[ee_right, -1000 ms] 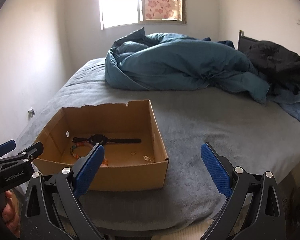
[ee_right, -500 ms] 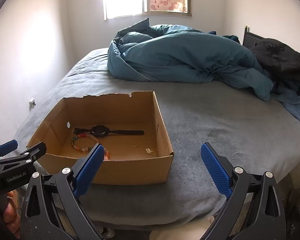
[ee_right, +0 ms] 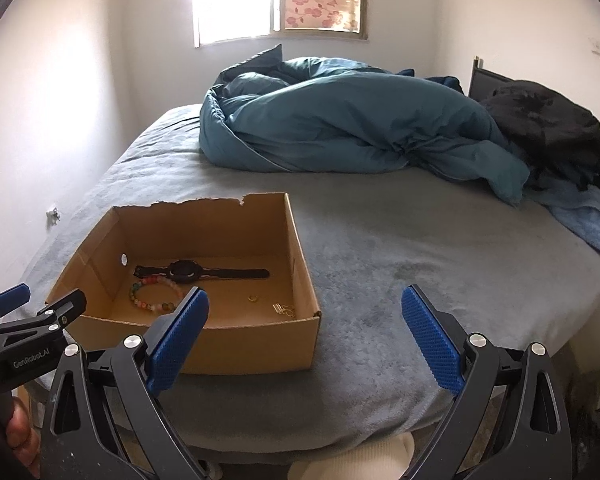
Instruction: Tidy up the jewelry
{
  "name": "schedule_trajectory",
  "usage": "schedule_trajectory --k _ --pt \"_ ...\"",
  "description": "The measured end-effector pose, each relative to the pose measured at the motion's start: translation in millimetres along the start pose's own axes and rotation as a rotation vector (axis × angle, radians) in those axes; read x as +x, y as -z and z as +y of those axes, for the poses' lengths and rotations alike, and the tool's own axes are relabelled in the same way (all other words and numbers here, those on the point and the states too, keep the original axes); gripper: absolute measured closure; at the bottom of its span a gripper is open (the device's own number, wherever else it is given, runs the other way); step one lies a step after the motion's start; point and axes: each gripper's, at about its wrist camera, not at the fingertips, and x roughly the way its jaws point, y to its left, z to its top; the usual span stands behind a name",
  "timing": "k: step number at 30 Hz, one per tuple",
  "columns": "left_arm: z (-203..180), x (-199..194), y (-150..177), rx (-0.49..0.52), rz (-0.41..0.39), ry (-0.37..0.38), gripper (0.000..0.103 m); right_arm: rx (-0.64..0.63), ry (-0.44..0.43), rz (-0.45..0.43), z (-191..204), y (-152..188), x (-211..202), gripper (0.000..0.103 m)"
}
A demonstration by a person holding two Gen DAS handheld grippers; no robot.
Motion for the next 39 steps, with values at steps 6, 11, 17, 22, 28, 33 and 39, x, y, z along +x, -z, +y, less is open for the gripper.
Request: schedule_trajectory --k 6,11,17,22,28,33,39 --pt "-4.2 -2.5 0.2 0.019 -0.010 0.002 0.007 0.003 0.007 -0.001 -0.5 1.3 -2.0 0.010" --pt "-4.0 -2.4 -0.6 0.015 -0.007 -0.003 0.007 -0.004 -0.001 0.006 1.0 1.4 -1.1 0.010" --pt "-2.3 -1.9 -1.3 0.013 -0.007 -0.006 0.007 -0.011 -0.005 0.011 1.9 0.5 0.5 0.010" --pt "-1.4 -1.4 -0.5 0.014 -0.005 -0.004 0.007 -0.013 -0.006 0.015 2.1 0.6 1.9 0.010" --pt "-0.9 -1.5 -0.7 0.015 -0.006 -0.005 0.007 -0.013 -0.006 0.016 2.0 0.6 1.9 0.010" --pt "-0.5 -1.6 -1.0 0.015 -0.007 -0.007 0.007 -0.013 -0.004 0.015 3.2 0.7 2.3 0.010" --pt "-0.5 -1.0 -1.0 0.016 -0.007 -0.010 0.007 -0.010 -0.007 0.021 3.5 2.3 3.4 0.010"
